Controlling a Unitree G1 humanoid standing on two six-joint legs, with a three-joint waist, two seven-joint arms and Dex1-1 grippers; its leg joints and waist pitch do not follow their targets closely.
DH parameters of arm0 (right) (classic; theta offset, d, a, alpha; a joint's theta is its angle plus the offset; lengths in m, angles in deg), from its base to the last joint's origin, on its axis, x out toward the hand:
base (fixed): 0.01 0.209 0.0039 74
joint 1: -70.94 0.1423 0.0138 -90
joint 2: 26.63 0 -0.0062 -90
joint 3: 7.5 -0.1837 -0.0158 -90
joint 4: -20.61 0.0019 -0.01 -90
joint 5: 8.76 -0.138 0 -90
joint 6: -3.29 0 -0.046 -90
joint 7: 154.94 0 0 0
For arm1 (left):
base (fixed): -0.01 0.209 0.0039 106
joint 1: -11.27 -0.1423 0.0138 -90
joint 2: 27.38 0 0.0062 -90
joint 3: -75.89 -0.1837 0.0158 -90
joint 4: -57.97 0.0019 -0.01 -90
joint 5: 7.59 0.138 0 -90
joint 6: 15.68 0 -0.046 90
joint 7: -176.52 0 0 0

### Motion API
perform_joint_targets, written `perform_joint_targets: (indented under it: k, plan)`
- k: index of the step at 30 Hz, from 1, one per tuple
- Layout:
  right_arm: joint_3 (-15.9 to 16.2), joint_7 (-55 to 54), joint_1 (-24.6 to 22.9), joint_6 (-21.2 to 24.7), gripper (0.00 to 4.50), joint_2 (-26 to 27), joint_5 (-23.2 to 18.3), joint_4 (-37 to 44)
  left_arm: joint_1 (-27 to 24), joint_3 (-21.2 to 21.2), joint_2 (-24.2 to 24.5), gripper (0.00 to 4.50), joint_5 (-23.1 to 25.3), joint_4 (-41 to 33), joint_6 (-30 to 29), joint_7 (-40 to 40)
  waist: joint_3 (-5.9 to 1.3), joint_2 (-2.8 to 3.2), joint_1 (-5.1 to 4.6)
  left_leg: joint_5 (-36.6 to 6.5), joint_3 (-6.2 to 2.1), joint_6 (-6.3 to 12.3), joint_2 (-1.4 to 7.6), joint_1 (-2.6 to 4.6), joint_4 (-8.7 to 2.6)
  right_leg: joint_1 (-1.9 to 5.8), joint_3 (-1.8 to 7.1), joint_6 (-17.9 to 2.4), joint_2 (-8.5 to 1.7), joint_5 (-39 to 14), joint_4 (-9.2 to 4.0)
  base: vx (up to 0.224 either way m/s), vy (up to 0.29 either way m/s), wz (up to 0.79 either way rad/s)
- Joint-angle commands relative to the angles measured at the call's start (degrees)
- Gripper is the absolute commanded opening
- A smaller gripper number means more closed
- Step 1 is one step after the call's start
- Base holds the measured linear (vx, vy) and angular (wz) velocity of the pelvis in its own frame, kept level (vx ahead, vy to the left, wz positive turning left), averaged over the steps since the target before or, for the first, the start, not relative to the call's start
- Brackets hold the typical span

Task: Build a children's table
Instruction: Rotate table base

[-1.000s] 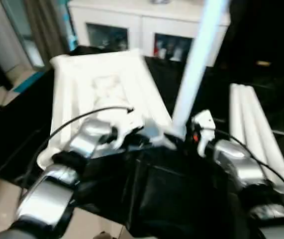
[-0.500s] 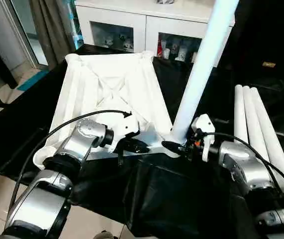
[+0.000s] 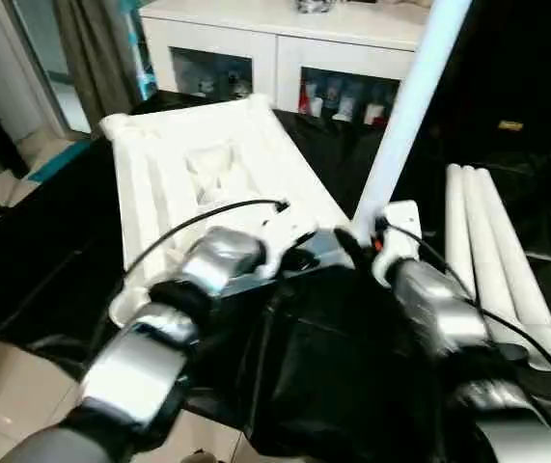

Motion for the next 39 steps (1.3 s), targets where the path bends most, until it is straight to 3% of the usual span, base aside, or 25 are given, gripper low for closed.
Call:
perform_joint_targets:
  k: [1, 2, 4, 6, 8, 11, 14, 15, 17, 18, 19, 23, 27, 30, 39]
  plan:
    - [1.63, -0.82, -1.14, 2.13, 2.81, 2.8, 0.75, -4.75, 2.36, 1.8, -0.38, 0.0, 1.08, 1.28, -0.44, 6.33, -4.0, 0.32, -0.19, -10.93, -0.36, 1.4, 0.85, 0.13, -4.0, 3.12, 2.48, -10.95, -4.41, -15.89, -4.63, 0.0, 0.0, 0.0]
    - [1.81, -0.43, -0.69, 1.4, 3.16, 3.58, 0.9, -5.19, 2.68, 1.83, -0.89, 0.0, 1.05, 1.71, -0.18, 6.38, -4.0, 0.51, -0.17, -11.15, -0.43, 1.62, 0.83, 0.11, -4.04, 3.27, 2.44, -11.08, -4.47, -15.46, -4.6, 0.0, 0.0, 0.0]
    - [1.64, 0.93, -0.15, 0.51, 3.53, 4.71, 0.27, -5.1, 2.87, 1.26, -1.36, 0.0, 1.17, 2.07, 1.2, 5.48, -4.03, 0.3, -0.18, -11.22, -0.38, 2.33, 0.84, 0.0, -4.0, 3.35, 2.52, -11.48, -4.46, -13.86, -4.49, 0.0, 0.0, 0.0]
    - [1.63, 1.58, 0.22, -0.02, 3.6, 4.9, 0.1, -5.07, 3.03, 0.92, -1.35, 0.0, 1.09, 2.49, 1.76, 4.95, -4.03, 0.34, -0.37, -10.91, -0.54, 2.57, 0.86, -0.32, -4.12, 3.63, 2.39, -11.5, -4.53, -13.66, -4.38, 0.0, 0.0, 0.0]
    - [2.88, 3.28, 0.26, -1.48, 3.85, 3.82, 1.06, -4.42, 2.65, 0.44, -0.67, 0.0, 1.11, 2.35, 3.11, 2.75, -3.96, 0.12, -0.35, -11.83, -0.44, 2.76, 0.82, -0.05, -4.09, 3.45, 2.38, -11.1, -4.57, -15.83, -4.75, 0.0, 0.0, 0.0]
    - [4.27, 6.75, 0.02, -2.78, 3.85, 1.69, 2.22, -3.25, 1.14, -0.32, 0.95, 0.0, 1.34, 1.5, 6.67, -2.45, -4.03, 0.1, -0.57, -10.47, -0.53, 3.41, 0.88, -0.43, -4.08, 3.69, 2.42, -11.75, -4.5, -13.53, -4.37, 0.0, 0.0, 0.0]
    - [5.26, 12.71, -1.13, -2.79, 3.85, -0.95, 1.85, -0.53, -1.29, -1.05, 3.24, 0.0, 0.98, -0.23, 10.06, -9.3, -4.17, 0.12, -0.81, -9.41, -0.49, 4.1, 1.02, -0.37, -3.93, 3.77, 2.51, -12.98, -4.61, -10.91, -4.06, 0.0, 0.0, 0.0]
    - [5.88, 16.36, -2.07, -2.58, 3.85, -2.59, 1.47, 1.48, -2.64, -1.58, 4.68, 0.0, 0.76, -1.24, 11.43, -13.12, -4.17, -0.02, -0.8, -8.86, -0.46, 5.01, 1.06, -0.58, -3.9, 4.03, 2.57, -13.45, -4.55, -9.1, -3.89, 0.0, 0.0, 0.0]
    - [6.12, 17.88, -2.49, -2.5, 3.85, -3.26, 1.27, 2.37, -3.11, -1.77, 5.26, 0.0, 0.71, -1.58, 11.62, -14.42, -4.33, 0.28, -0.67, -7.95, -0.39, 5.46, 1.38, -0.32, -3.83, 3.8, 2.56, -14.68, -4.55, -5.97, -3.49, 0.0, 0.0, 0.0]
    - [7.25, 21.93, -3.81, -3.45, 3.85, -5.03, 1.23, 4.8, -4.29, -1.95, 6.73, 0.0, 0.1, -2.66, 12.78, -17.77, -4.28, 0.01, -0.57, -8.18, -0.26, 5.44, 1.45, -0.23, -3.8, 3.81, 2.53, -15.08, -4.48, -5.56, -3.47, 0.0, 0.0, 0.0]
    - [7.99, 24.31, -4.73, -3.59, 3.85, -6.18, 1.1, 6.42, -5.03, -1.94, 7.6, 0.0, -0.32, -3.46, 13.36, -19.39, -4.3, 0.15, -0.29, -8.12, -0.28, 5.53, 1.47, -0.23, -3.75, 3.87, 2.54, -15.29, -4.55, -5.34, -3.32, 0.0, 0.0, 0.0]
    - [8.86, 30.63, -7.2, -2.86, 3.85, -8.98, -0.69, 11.1, -7.32, -1.87, 10.33, 0.0, -1.81, -5.95, 14.57, -25.65, -4.22, 0.2, 0.54, -9.84, -0.1, 5.14, 1.91, 0.18, -3.93, 3.44, 2.66, -15.41, -4.59, -6.18, -3.26, 0.0, 0.0, 0.0]
    - [9.41, 35.35, -9.18, -1.44, 3.85, -11.13, -2.32, 15.0, -9.33, -1.54, 12.59, 0.0, -3.28, -9.2, 14.36, -30.23, -3.94, 0.15, 0.61, -11.69, -0.08, 3.92, 1.9, 0.25, -4.15, 3.29, 2.71, -14.14, -4.65, -10.78, -3.67, 0.0, 0.0, 0.0]
    - [9.98, 38.41, -10.37, 0.03, 3.85, -12.36, -3.02, 17.24, -10.33, -1.17, 13.91, 0.0, -4.02, -11.0, 14.03, -32.13, -3.9, 0.0, 0.8, -11.24, -0.19, 3.7, 1.88, -0.08, -4.26, 3.53, 2.77, -13.17, -4.74, -11.91, -3.68, 0.0, 0.0, 0.0]
    - [10.93, 40.57, -11.8, 2.77, 3.07, -12.3, -3.79, 19.85, -11.33, -0.73, 15.55, 0.0, -4.24, -13.42, 12.59, -33.08, -3.99, 0.13, 0.84, -10.21, -0.18, 3.15, 1.78, 0.0, -4.19, 3.24, 2.72, -12.81, -4.66, -11.38, -3.66, 0.0, 0.0, 0.0]
